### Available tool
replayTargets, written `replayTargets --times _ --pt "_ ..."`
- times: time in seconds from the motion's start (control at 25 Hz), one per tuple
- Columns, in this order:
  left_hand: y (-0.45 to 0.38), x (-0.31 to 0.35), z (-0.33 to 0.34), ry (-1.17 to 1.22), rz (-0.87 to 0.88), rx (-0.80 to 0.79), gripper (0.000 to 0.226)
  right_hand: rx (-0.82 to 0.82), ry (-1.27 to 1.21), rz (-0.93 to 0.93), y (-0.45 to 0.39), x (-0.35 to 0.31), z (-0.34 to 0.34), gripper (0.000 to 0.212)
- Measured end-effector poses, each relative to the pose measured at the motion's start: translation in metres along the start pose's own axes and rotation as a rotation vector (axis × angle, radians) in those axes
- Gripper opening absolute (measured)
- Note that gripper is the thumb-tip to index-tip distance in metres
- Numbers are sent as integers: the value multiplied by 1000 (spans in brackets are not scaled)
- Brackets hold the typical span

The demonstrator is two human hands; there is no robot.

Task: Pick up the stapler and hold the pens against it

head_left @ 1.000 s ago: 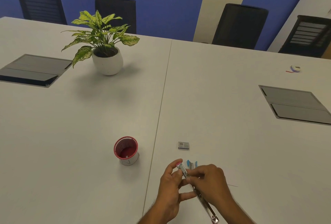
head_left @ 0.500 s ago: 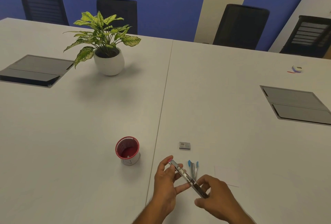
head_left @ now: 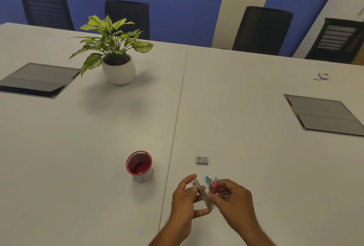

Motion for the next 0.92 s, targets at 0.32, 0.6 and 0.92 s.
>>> replayTargets --times 0.32,0.6,0.92 --pt "1 -3 20 34 -49 57 59 12 14 -31 5 0 22 20" --pt "-3 6 20 225 51 26 80 26 -7 -99 9 -3 18 40" --pt "-6 10 24 330 -31 -148 90 -331 -453 124 2 10 42 14"
Point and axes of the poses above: each hand's wrist, its own y-axis away from the middle knuckle, its own z-axis out of the palm, x = y × z, the point moved 6 cm from there along -y, towards the middle knuckle, and after that the axes turned 8 degrees about -x, right-handed, at the moved point
